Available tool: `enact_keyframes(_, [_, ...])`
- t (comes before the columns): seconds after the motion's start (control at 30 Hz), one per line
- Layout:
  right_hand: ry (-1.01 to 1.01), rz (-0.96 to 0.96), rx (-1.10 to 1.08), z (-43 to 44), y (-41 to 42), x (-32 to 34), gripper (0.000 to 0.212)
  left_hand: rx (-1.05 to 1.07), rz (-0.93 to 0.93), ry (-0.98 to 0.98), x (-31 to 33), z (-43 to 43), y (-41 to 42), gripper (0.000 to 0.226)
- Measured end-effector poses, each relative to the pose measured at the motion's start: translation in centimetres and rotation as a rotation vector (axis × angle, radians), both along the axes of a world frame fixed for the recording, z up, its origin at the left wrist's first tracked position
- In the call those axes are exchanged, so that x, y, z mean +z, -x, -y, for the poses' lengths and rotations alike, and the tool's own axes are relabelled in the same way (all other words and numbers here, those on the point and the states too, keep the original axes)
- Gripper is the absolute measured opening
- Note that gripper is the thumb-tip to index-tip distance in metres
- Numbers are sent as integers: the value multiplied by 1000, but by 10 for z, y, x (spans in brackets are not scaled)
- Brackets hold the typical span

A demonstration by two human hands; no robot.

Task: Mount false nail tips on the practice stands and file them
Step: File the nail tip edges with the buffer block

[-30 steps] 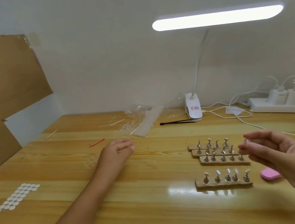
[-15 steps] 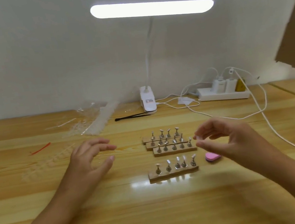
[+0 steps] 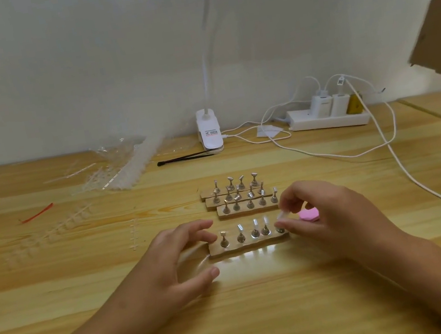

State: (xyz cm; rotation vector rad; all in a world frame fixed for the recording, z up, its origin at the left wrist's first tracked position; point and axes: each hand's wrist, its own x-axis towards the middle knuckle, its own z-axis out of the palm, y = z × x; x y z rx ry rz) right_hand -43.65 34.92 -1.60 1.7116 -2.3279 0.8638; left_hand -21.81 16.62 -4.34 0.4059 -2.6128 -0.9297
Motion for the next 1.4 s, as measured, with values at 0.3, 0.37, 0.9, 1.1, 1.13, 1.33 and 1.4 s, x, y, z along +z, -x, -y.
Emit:
enact_keyframes(0.3, [-39,64,51,3,0,-2,28,-10,30,22,0,2,1,54])
enact_keyframes(0.37, [-35,79,55,3,1,-2,28,-17,32,35,0,3,1,53])
enact_keyframes(0.9, [69,266,81,3,1,-6,24,-38,48,62,1,2,0,50])
enact_keyframes(1.1, [186,255,58,7,1,-8,8,-35,49,68,0,2,0,49])
enact_keyframes(1.13, [165,279,56,8,1,-10,10,-38,52,78,0,2,0,47])
enact_keyframes(1.33, [108,293,68,10,0,-10,12,-59,60,91,2,2,2,40])
enact_keyframes(1.4, [97,278,59,10,-1,-9,15,0,19,19,3,2,8,25])
